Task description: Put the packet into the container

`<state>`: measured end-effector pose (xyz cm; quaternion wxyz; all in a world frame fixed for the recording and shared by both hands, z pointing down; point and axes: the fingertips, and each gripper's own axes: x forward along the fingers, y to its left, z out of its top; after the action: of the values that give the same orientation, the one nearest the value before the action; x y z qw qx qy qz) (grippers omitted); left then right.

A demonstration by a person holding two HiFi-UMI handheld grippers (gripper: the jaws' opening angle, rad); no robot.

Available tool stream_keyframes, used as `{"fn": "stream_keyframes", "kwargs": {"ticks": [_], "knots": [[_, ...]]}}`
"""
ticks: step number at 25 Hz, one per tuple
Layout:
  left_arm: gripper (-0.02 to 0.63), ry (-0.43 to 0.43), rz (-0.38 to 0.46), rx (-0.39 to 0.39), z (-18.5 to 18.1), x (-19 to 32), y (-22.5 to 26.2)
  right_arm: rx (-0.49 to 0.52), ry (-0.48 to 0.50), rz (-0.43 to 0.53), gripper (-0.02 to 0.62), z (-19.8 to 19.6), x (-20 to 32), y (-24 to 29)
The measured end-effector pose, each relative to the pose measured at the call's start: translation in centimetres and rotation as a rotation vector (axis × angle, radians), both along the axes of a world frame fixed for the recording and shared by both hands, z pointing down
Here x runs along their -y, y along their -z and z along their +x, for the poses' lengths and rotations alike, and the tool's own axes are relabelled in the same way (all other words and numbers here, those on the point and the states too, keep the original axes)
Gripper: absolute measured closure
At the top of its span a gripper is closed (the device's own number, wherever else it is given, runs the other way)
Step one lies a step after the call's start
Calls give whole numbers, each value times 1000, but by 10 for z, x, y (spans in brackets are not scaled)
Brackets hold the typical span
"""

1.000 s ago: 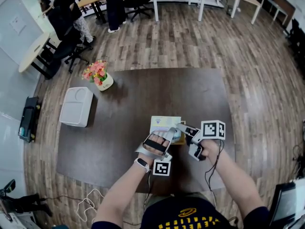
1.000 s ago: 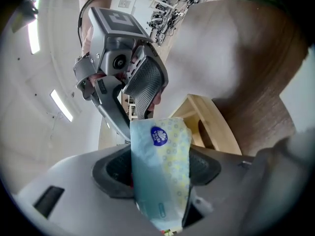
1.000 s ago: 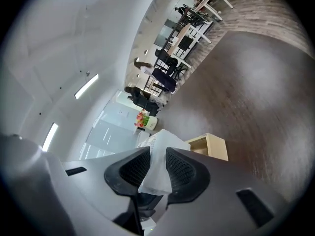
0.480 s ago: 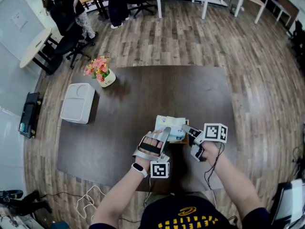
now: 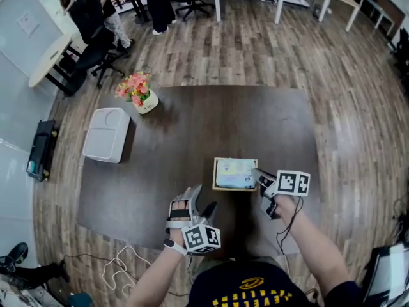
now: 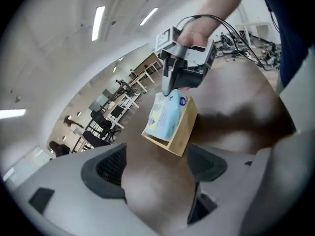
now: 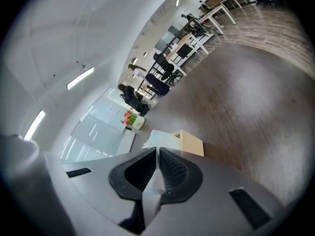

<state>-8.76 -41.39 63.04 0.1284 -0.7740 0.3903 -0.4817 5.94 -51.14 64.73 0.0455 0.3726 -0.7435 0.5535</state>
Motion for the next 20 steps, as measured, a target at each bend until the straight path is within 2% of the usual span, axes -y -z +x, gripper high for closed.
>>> {"fn": "stream_keyframes", "kwargs": {"ticks": [2, 5, 7, 9, 11, 13, 17, 20], "knots": [[222, 41, -21, -67, 0, 1, 4, -30, 21, 17, 566, -5, -2, -3], [222, 62, -44, -122, 9, 2, 6, -97, 50, 40, 565, -12, -2, -12], [222, 73, -54, -158, 14, 2, 9, -184, 85, 53, 563, -12, -2, -16], [222, 102, -76, -227, 19, 2, 13, -280, 135, 69, 523, -10, -4, -19], [222, 158, -127, -357, 22, -1, 18, -352, 172, 90, 489, -8, -4, -19], [222, 227, -195, -523, 26, -5, 25, -375, 175, 120, 468, -6, -4, -12], [222, 347, -335, -837, 31, -14, 45, -315, 138, 208, 466, -3, -7, 19], [223, 396, -419, -1042, 33, -21, 60, -254, 110, 282, 466, 4, -21, 46]]}}
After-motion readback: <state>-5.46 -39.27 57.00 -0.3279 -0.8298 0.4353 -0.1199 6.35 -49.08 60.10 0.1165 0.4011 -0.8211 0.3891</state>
